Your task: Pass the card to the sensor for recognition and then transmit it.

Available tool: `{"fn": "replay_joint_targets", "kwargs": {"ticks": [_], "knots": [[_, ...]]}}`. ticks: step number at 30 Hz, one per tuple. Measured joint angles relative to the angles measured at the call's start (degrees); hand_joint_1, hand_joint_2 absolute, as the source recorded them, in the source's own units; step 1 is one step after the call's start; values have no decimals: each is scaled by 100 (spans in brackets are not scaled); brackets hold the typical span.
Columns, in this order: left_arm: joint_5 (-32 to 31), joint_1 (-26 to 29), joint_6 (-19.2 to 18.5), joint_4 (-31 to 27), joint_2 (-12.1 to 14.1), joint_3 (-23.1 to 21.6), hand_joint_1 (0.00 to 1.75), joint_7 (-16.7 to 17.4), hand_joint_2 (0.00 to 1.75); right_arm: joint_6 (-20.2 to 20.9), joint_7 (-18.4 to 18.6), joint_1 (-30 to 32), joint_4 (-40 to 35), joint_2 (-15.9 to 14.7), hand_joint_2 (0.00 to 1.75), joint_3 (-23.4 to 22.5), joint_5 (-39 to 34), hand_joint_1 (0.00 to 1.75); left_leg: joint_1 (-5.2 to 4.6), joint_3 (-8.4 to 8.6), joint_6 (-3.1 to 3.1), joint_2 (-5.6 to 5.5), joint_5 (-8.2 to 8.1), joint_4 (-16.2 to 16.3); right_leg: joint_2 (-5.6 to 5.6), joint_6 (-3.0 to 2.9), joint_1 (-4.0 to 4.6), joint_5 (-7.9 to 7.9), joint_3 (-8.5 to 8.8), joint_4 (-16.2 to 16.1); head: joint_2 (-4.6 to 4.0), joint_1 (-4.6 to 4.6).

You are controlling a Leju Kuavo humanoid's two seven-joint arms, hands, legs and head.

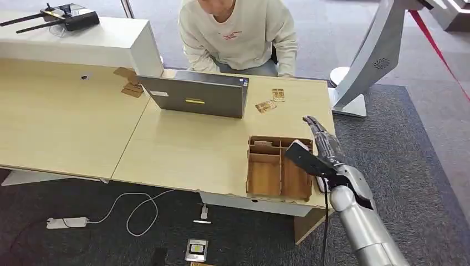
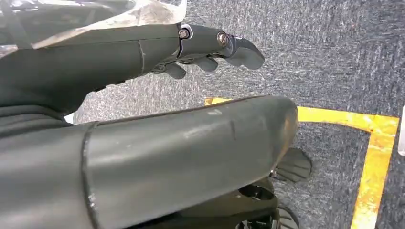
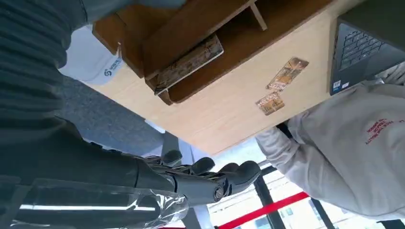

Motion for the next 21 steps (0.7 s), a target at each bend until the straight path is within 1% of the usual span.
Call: {"fn": "replay_joint_targets", "kwargs": {"ticks": [10, 21], "knots": [[39, -2, 7, 0, 0, 0, 0, 66, 0, -13, -2, -2, 109, -48, 175, 0, 7, 0, 0, 0, 0, 0, 0, 0, 0, 0, 0, 0, 0, 0, 0, 2], [149, -3, 33, 0, -22, 0, 0, 74, 0, -105, -149, -24, 304, -42, 175, 0, 20, 0, 0, -1, 0, -1, 0, 0, 0, 0, 0, 0, 1, 0, 0, 0]]}}
